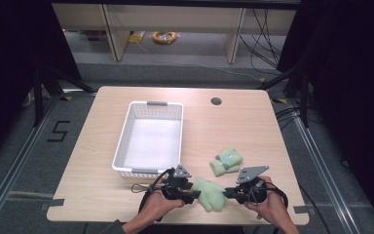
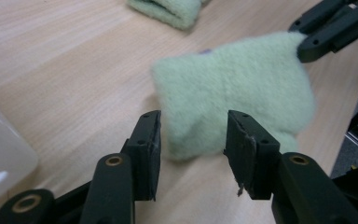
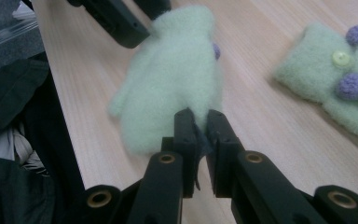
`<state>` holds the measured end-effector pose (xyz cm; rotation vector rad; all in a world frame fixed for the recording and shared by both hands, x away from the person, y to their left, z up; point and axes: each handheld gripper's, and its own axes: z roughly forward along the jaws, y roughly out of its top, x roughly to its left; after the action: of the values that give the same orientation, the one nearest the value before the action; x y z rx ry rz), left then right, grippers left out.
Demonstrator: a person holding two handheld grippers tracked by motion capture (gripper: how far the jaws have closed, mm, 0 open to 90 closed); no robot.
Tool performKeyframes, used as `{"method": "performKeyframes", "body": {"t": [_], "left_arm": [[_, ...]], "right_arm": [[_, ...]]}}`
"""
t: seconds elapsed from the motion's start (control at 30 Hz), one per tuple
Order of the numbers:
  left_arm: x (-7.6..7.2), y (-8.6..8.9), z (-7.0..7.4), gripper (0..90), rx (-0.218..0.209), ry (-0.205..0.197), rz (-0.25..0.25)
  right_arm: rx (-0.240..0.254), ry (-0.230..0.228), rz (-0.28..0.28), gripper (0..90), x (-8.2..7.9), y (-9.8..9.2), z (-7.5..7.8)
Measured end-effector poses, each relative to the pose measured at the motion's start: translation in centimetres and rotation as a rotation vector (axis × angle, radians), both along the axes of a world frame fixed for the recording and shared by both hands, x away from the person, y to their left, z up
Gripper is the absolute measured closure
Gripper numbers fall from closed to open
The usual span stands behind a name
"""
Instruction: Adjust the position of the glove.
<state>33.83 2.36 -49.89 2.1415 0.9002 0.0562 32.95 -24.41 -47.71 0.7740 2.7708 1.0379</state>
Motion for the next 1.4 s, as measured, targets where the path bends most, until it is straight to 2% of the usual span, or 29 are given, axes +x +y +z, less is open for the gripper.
{"method": "performKeyframes", "body": {"t": [0.07,0.1,0.17,0.2,0.27,0.3,0.37,0.4,0.47,0.5,0.53,0.63,0.67,0.7,0.77,0.83,0.87,0.9,0.97,1.0,1.03,1.07,1.1,1.13,1.17,1.23,1.27,1.33,1.4], "left_arm": [[0.1,-0.2,-0.1,55.7,0.003,0.013,-0.009],[0.1,-0.3,-0.3,58.4,-0.004,0.010,-0.015],[-0.1,-0.5,-0.6,64.4,0.010,0.021,-0.027],[-0.1,-0.6,-0.7,68.4,0.003,0.016,-0.018],[0.0,-0.3,-0.5,76.5,0.019,-0.004,-0.028],[-0.1,-0.3,-0.6,81.0,0.009,0.001,-0.016],[-0.2,-0.2,-0.5,84.2,0.023,-0.022,-0.031],[-0.4,-0.2,-0.5,84.6,0.024,-0.016,-0.042],[-0.9,-0.2,-0.3,84.9,-0.012,-0.001,-0.036],[-1.0,-0.1,-0.1,84.9,-0.007,0.004,-0.050],[-1.4,-0.1,0.0,84.9,-0.046,0.027,-0.036],[-2.7,0.0,0.7,84.9,-0.079,0.029,-0.063],[-3.0,0.0,0.8,84.9,-0.082,0.029,-0.070],[-3.3,0.0,0.9,84.9,-0.087,0.032,-0.080],[-3.5,-0.1,0.7,84.8,-0.090,0.039,-0.088],[-3.3,-0.2,0.3,84.7,-0.090,0.060,-0.077],[-3.0,-0.2,0.0,84.6,-0.089,0.075,-0.070],[-2.9,-0.3,-0.2,84.4,-0.092,0.076,-0.065],[-2.6,-0.4,-0.6,84.1,-0.082,0.086,-0.055],[-2.5,-0.5,-0.8,83.8,-0.087,0.088,-0.046],[-2.3,-0.5,-0.9,83.2,-0.074,0.088,-0.062],[-2.3,-0.6,-1.1,82.7,-0.075,0.087,-0.055],[-2.3,-0.7,-1.1,82.0,-0.075,0.088,-0.054],[-2.4,-0.7,-1.0,81.4,-0.065,0.078,-0.056],[-2.5,-0.8,-1.0,80.4,-0.060,0.068,-0.059],[-2.5,-0.7,-1.0,76.1,-0.048,0.058,-0.064],[-2.7,-0.7,-1.0,71.9,-0.045,0.061,-0.060],[-2.7,-0.6,-1.1,63.8,-0.026,0.050,-0.054],[-3.0,-0.4,-0.7,56.0,-0.026,0.038,-0.039]], "right_arm": [[0.005,0.003,-0.003,84.2,0.0,0.0,-0.1],[0.013,0.006,-0.002,84.3,0.1,-0.1,-0.2],[0.017,0.005,0.009,84.2,0.3,-0.1,-0.4],[0.022,0.007,0.007,84.2,0.3,-0.1,-0.6],[0.012,0.015,-0.010,84.2,0.3,-0.1,-0.6],[0.013,0.015,-0.009,84.2,0.3,-0.1,-0.6],[0.027,0.015,-0.003,84.3,0.4,-0.1,-0.6],[0.023,0.018,-0.004,84.2,0.5,-0.1,-0.5],[0.030,0.019,-0.011,84.3,0.5,-0.1,-0.4],[0.033,0.008,-0.008,84.3,0.6,-0.2,-0.2],[0.030,0.019,-0.015,84.3,0.6,-0.3,0.0],[0.048,0.017,-0.018,84.2,0.7,-0.5,0.4],[0.037,0.012,0.005,84.2,0.9,-0.5,0.5],[0.033,0.022,-0.009,84.2,0.8,-0.5,0.6],[0.030,0.009,0.014,84.2,1.0,-0.4,0.6],[0.016,0.029,-0.011,84.1,1.1,-0.3,0.4],[0.010,0.031,-0.002,84.1,1.3,-0.2,0.1],[0.011,0.036,-0.031,84.0,1.3,-0.2,-0.2],[-0.011,0.048,-0.037,83.8,1.6,-0.4,-0.5],[0.006,0.058,-0.056,83.6,1.6,-0.3,-0.7],[0.010,0.058,-0.056,83.3,1.7,-0.4,-0.9],[0.002,0.047,-0.059,83.2,1.9,-0.5,-1.0],[0.007,0.060,-0.064,82.7,1.8,-0.4,-1.1],[-0.018,0.059,-0.064,82.1,1.9,-0.4,-0.9],[-0.011,0.038,-0.063,81.4,1.9,-0.4,-1.1],[-0.016,0.050,-0.078,78.1,1.9,-0.4,-1.1],[-0.001,0.047,-0.090,76.1,2.0,-0.4,-1.3],[-0.004,0.051,-0.103,68.8,1.9,-0.5,-1.1],[-0.029,0.032,-0.107,64.5,1.8,-0.6,-0.6]]}}
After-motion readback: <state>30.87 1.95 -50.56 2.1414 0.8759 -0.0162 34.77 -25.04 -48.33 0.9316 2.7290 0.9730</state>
